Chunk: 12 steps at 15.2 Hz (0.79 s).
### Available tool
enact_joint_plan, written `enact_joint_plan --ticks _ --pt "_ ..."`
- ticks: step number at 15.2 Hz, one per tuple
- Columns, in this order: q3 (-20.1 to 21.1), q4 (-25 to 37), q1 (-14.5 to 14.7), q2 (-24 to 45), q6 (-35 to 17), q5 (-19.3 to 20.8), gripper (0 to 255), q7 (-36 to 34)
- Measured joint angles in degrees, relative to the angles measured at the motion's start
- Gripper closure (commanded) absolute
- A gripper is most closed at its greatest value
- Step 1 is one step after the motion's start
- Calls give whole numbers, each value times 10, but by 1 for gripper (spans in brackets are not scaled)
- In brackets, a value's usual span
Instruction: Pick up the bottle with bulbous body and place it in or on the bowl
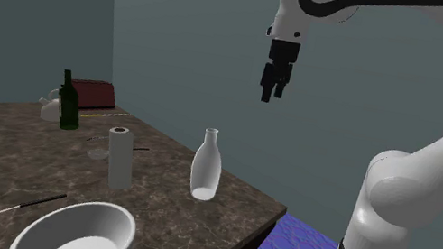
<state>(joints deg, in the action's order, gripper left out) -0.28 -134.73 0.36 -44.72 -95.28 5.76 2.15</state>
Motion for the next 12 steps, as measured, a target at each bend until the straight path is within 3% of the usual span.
enact_joint_plan --ticks 4,12 --pt "-4 -5 3 31 -37 -4 0 3" --pt "-21 -15 17 165 -188 -24 0 19"
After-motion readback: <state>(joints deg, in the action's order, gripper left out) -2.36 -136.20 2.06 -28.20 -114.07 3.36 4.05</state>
